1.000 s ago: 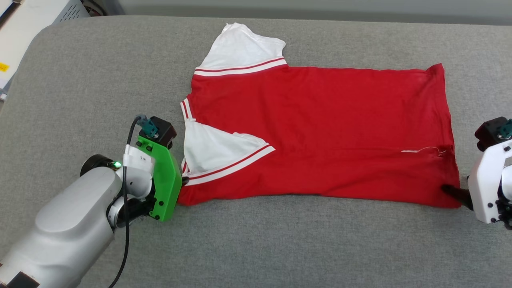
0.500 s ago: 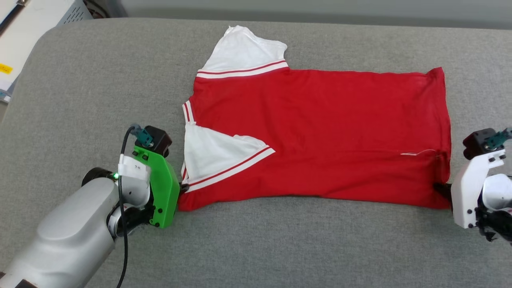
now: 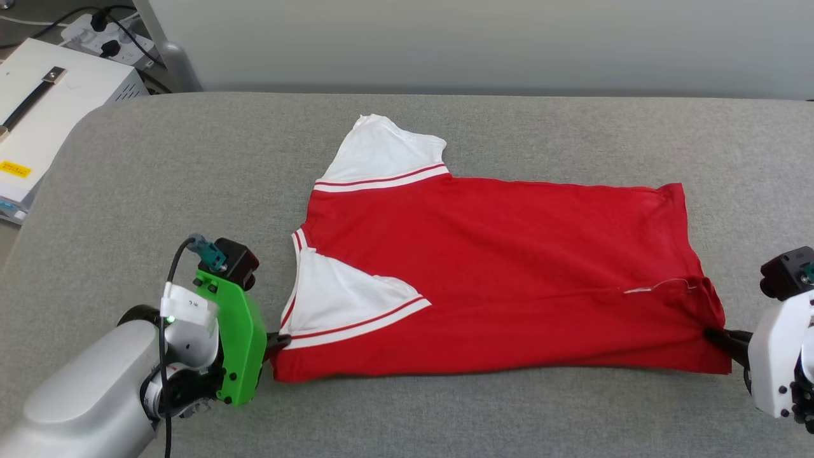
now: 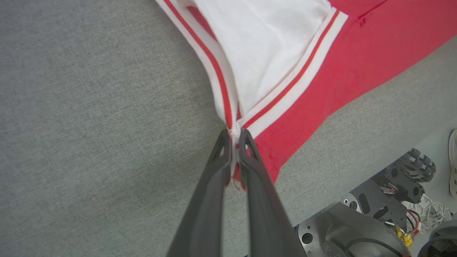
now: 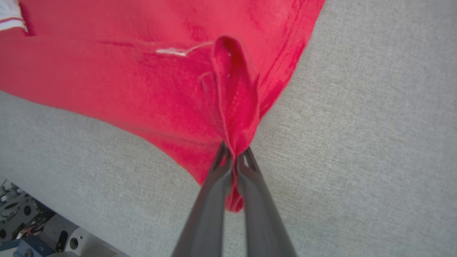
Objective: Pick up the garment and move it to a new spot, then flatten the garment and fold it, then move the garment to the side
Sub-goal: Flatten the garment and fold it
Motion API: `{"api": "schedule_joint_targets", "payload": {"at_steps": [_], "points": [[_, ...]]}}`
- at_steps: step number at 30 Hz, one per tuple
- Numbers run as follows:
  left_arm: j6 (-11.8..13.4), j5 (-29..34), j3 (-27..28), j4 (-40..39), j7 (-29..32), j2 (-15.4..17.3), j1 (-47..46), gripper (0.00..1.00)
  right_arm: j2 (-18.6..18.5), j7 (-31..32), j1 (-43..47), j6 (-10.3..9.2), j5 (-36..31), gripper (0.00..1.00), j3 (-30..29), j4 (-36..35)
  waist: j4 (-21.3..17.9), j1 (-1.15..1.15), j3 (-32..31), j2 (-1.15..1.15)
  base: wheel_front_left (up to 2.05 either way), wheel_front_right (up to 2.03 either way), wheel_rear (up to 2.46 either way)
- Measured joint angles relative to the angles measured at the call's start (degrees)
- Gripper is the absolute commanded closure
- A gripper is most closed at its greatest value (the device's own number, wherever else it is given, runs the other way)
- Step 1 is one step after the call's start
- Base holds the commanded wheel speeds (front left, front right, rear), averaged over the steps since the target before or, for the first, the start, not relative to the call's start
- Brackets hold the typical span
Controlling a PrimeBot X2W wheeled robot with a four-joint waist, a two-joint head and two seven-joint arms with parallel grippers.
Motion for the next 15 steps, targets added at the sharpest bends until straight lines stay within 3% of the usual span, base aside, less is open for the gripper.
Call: {"api": "schedule_joint_targets", "payload": {"at_steps": [6, 15], "points": [[2.02, 0.20, -0.35, -2.97, -0.15, 0.68, 1.47, 1.00, 0.34, 1.87, 3.91, 0.03, 0.10, 1.00, -4.01, -1.36, 0.01, 0.00, 1.71, 0.00, 0.00, 0.00, 0.00], [2.45, 1.64, -1.04, 2.30, -2.33, -1.25, 1.46, 1.00, 4.93, 2.99, 2.80, 0.08, -3.71, 1.00, -3.86, 3.61, 0.02, 0.00, 5.76, 0.00, 0.00, 0.00, 0.00]]}}
